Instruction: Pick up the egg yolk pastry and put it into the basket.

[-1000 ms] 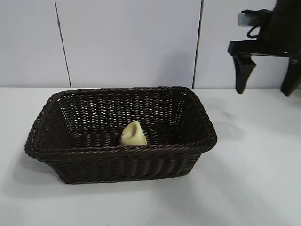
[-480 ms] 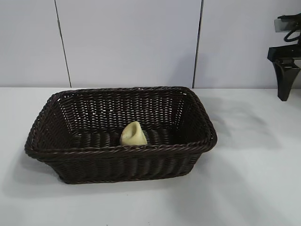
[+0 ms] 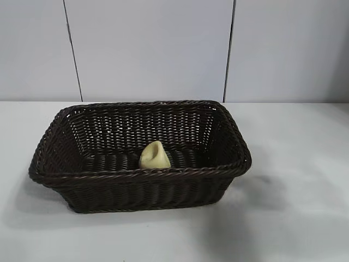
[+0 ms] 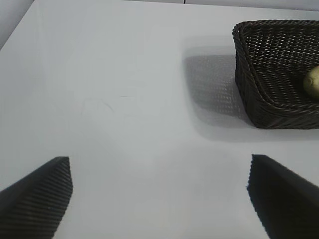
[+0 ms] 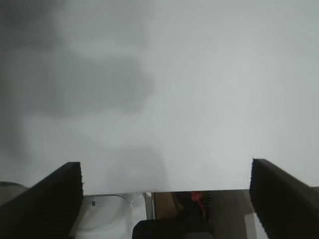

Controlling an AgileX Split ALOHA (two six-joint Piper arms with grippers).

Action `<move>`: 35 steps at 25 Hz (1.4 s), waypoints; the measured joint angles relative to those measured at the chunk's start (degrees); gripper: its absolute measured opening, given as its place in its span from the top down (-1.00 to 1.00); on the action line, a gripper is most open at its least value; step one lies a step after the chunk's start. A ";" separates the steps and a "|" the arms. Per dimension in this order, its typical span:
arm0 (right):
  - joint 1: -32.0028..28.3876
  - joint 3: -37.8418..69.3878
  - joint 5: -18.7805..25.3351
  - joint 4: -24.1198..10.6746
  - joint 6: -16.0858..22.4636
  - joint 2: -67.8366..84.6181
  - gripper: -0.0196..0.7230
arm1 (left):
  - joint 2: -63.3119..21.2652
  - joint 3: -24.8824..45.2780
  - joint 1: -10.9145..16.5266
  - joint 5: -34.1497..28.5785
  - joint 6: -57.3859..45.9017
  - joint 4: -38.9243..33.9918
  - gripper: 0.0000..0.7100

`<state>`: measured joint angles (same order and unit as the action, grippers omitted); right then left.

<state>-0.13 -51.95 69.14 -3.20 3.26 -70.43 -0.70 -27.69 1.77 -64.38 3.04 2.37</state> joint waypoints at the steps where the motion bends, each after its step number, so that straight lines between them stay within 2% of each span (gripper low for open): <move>1: 0.00 3.01 -0.51 0.13 0.00 2.61 -0.81 | 0.00 0.00 0.00 0.00 0.00 0.00 -0.94; 6: 0.00 17.20 -7.04 0.25 0.00 17.84 -0.81 | 0.00 0.00 0.00 0.00 0.00 0.00 -0.94; 9: 0.00 22.97 -9.15 0.25 0.00 26.39 -0.81 | 0.00 0.00 0.00 0.00 0.00 0.00 -0.94; 18: 0.00 25.01 -8.67 0.67 -0.05 50.83 -0.81 | 0.00 0.00 0.00 0.00 0.00 0.00 -0.94; 27: 0.00 25.01 -7.78 0.67 -0.05 68.97 -0.81 | 0.00 0.00 0.00 0.00 0.00 0.00 -0.94; 35: 0.00 25.01 -7.43 0.67 -0.05 71.39 -0.81 | 0.00 0.00 0.00 0.00 0.00 0.00 -0.94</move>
<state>-0.13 -26.94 61.71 -2.53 3.20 0.96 -0.70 -27.69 1.77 -64.38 3.04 2.37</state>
